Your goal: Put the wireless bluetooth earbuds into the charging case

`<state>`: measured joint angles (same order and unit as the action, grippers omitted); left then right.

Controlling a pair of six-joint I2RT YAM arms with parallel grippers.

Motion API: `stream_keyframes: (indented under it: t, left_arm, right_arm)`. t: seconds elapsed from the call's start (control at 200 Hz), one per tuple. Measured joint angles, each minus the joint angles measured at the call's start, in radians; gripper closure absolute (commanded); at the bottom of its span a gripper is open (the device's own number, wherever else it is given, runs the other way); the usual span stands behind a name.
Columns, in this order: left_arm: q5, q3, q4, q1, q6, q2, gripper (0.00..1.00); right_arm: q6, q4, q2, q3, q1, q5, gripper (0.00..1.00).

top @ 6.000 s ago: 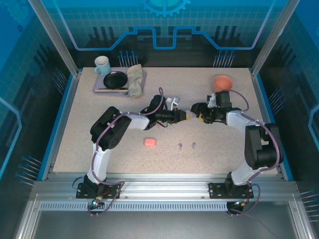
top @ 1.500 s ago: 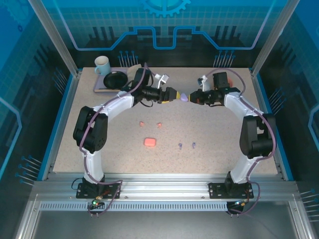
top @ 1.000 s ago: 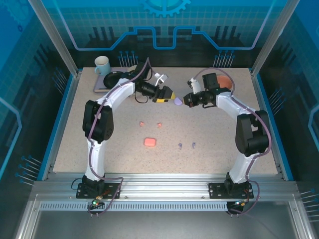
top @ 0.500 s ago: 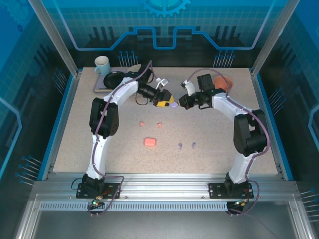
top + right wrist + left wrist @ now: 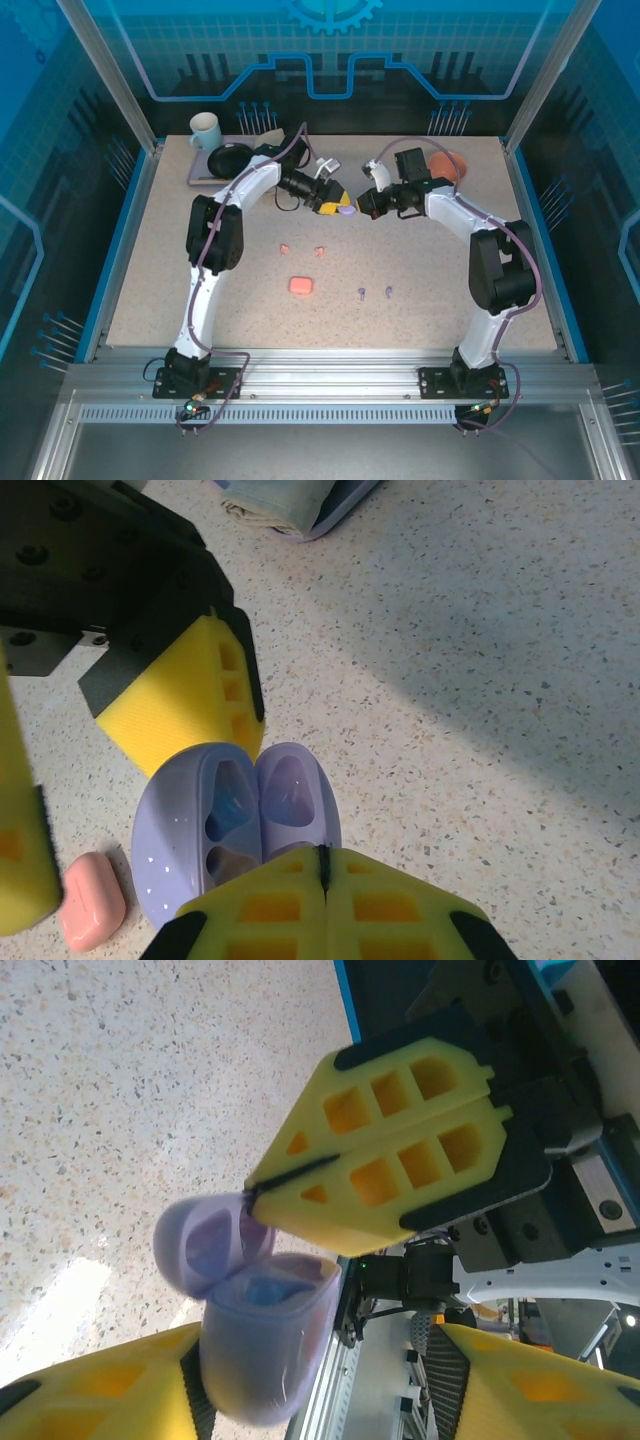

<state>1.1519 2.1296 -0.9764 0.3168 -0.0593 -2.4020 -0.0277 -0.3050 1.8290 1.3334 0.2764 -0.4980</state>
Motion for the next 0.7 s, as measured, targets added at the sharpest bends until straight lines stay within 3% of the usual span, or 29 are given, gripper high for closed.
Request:
stream_keyframes:
  t: [0.35, 0.7]
  left_arm:
    - [0.042, 0.01, -0.035, 0.0, -0.023, -0.022, 0.58]
    - [0.077, 0.01, -0.079, 0.0, -0.071, -0.025, 0.6]
  right_arm:
    - [-0.004, 0.0, -0.002, 0.0, 0.014, -0.003, 1.0]
    - [-0.019, -0.002, -0.002, 0.017, 0.018, -0.006, 1.0]
